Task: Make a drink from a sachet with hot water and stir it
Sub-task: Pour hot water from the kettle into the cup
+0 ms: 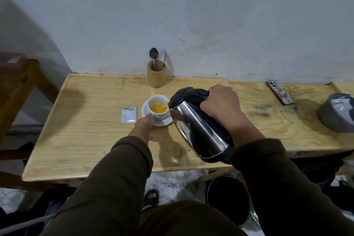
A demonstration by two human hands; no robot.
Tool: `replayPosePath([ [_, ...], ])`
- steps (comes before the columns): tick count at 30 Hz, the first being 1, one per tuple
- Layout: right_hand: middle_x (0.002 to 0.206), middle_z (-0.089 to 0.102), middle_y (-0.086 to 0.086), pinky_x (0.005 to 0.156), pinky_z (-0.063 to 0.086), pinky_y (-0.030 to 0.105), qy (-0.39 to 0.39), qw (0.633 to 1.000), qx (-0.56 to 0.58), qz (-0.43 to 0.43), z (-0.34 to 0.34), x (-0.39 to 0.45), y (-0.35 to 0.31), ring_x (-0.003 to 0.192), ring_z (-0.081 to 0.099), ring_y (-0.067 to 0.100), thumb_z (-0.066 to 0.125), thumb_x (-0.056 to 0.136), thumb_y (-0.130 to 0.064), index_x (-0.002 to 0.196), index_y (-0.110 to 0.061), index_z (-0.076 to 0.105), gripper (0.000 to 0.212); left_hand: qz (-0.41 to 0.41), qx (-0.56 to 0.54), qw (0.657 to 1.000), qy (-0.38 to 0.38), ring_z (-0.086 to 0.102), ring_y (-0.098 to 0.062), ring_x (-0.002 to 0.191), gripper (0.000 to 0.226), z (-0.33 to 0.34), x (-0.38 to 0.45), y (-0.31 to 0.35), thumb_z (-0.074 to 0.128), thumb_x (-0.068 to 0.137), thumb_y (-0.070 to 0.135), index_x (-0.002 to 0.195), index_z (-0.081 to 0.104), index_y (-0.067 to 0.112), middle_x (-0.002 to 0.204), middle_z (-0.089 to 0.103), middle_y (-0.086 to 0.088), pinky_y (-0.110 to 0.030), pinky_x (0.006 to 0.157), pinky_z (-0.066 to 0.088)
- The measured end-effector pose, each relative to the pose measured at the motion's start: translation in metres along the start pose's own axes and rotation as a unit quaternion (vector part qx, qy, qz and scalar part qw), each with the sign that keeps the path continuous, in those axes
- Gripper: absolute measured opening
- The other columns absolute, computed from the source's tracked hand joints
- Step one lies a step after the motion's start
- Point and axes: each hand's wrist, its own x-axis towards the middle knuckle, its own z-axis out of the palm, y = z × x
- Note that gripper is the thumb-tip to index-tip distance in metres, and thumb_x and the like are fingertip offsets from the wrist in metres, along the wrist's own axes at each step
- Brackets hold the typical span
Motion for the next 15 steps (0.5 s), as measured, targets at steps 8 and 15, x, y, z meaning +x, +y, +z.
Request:
replayPosePath([
  [8, 0.058, 0.04, 0.001, 0.044, 0.022, 0.021, 0.001, 1.0, 0.002, 0.003, 0.0006, 0.0034, 0.0001, 0.051, 0.034, 0.013, 0.057, 0.074, -0.01, 0.062, -0.013, 0.041, 0.02, 0.001, 0.005, 1.0, -0.013, 0.05, -0.033, 0.123, 0.061, -0.0024, 0.0013, -0.0006, 0.051, 0.088, 0.049, 0.136, 0.045, 0.013, 0.134, 0.053, -0.017, -0.051, 0.103, 0.041],
  [15, 0.058, 0.041, 0.0, 0.044, 0.022, 0.021, -0.002, 1.0, -0.004, 0.0, 0.0001, 0.005, 0.0008, 0.051, 0.035, 0.012, 0.057, 0.075, -0.011, 0.058, -0.015, 0.037, 0.026, 0.012, 0.007, 1.0, -0.015, 0.053, -0.029, 0.107, 0.058, -0.0013, -0.0015, -0.0004, 0.05, 0.089, 0.047, 0.135, 0.045, 0.011, 0.131, 0.056, -0.017, -0.045, 0.09, 0.042],
])
